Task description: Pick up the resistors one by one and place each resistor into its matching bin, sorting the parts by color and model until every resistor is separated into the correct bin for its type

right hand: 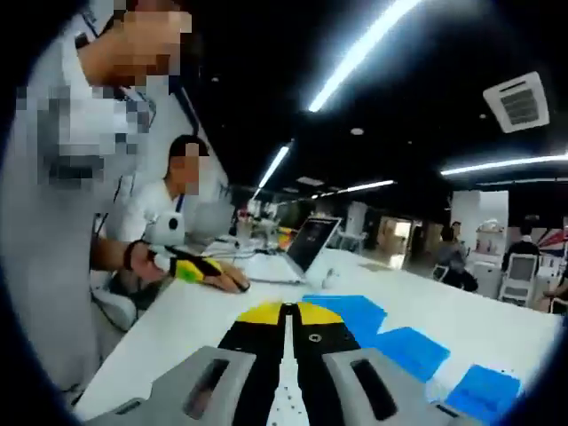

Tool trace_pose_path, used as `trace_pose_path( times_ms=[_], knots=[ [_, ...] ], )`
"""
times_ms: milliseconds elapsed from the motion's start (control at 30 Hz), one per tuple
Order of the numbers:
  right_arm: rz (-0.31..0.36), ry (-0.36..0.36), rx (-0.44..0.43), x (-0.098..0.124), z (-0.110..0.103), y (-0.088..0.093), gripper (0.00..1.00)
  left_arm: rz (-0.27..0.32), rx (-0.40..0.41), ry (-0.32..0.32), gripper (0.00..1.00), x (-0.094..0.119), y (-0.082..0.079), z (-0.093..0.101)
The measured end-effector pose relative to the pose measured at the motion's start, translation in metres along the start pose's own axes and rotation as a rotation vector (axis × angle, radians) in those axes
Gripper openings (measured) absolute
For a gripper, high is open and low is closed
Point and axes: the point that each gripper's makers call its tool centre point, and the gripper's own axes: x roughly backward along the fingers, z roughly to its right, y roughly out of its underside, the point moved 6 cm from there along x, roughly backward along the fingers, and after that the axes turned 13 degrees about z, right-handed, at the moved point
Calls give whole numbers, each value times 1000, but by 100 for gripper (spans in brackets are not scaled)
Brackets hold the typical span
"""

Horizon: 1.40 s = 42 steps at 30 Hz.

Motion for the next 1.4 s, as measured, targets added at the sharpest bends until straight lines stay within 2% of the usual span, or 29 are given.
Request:
trace_pose_path(
  times_ms=[33, 67, 167, 233, 333, 400, 567, 667, 733, 800, 833, 867, 900, 933, 1033, 1400],
  knots=[
    [7, 14, -1, 1, 2, -1, 6, 0, -1, 1, 27, 0, 0, 0],
    [34, 85, 3, 6, 12, -4, 6, -1, -2, 3, 27, 0, -1, 0],
    [99, 203, -6, 17, 29, -15, 6, -1, -4, 8, 27, 0, -1, 1],
    [118, 275, 1, 27, 42, -20, 6, -1, -4, 8, 27, 1, -1, 2],
    [92, 452, 47, 49, 71, -23, 6, -4, 2, 2, 27, 1, 1, 1],
    [26, 581, 59, 68, 92, -17, 6, -4, 2, 1, 27, 1, 1, 1],
    [-22, 614, 65, 74, 103, -7, 7, -3, 2, 3, 27, 0, 1, 2],
    [-96, 646, 73, 75, 110, 5, 7, -2, 2, -3, 27, 0, 1, 0],
    [-116, 658, 75, 75, 115, 13, 7, 1, 4, -8, 27, 0, 1, -1],
    [-175, 694, 40, 81, 125, 30, 7, 1, 7, -10, 27, -1, 2, -1],
    [-207, 715, 16, 85, 130, 39, 12, 1, 7, -8, 27, -1, 1, -1],
    [-247, 732, -2, 88, 134, 46, 28, 1, 8, -4, 27, -2, 1, 0],
    [-269, 748, 21, 89, 137, 49, 44, 1, 6, 3, 27, -2, 0, 2],
    [-277, 757, 35, 90, 138, 50, 55, -1, 2, 8, 27, -2, -1, 3],
    [-248, 756, 43, 87, 126, 41, 41, 0, -8, 16, 27, -1, -3, 5],
    [-227, 747, 49, 88, 128, 35, 38, -5, 6, 6, 27, 0, 1, 4]
  ],
)
